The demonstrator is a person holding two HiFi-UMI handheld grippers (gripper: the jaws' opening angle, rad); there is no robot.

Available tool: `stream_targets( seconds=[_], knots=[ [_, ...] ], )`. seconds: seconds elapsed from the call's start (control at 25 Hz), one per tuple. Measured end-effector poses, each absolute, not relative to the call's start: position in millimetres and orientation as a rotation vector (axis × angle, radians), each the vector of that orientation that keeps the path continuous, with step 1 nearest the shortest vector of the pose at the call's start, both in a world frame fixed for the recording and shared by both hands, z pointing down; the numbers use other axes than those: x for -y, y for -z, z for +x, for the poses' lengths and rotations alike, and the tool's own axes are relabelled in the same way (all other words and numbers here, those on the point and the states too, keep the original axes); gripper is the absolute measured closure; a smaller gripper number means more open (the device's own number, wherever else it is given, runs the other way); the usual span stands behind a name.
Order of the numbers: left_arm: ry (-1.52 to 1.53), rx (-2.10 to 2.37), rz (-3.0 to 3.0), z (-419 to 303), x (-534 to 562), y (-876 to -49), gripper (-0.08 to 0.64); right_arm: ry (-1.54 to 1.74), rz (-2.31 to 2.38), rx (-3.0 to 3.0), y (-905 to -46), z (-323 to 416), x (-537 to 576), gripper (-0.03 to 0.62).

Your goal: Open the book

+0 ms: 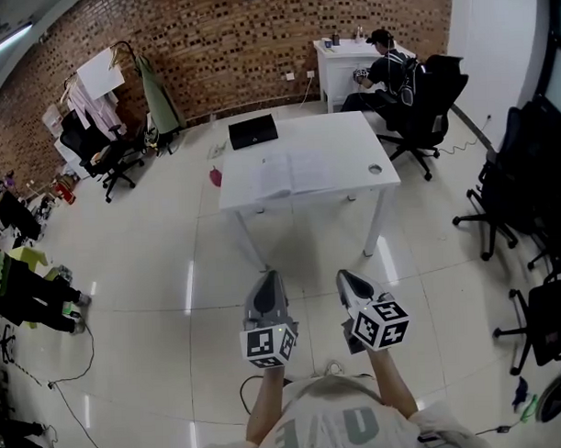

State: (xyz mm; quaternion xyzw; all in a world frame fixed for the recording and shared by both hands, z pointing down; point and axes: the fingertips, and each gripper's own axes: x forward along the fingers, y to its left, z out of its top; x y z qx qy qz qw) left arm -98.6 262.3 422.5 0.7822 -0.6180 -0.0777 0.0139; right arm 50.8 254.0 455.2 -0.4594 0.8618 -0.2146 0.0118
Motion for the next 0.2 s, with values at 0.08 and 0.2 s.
stream_targets(
  seconds=[0.08, 0.2],
  knots=[
    [0.241, 1.933, 2.435, -99.0, -262.0, -421.9, 0.545, 0.67, -1.434, -2.689, -454.8, 51.2, -253.5, 0.589],
    [0.248, 1.941, 2.432, -100.3, -260.9, -418.7, 0.545, 0.66, -1.432, -2.695, -450.9, 50.7, -252.8, 0.589]
  ],
)
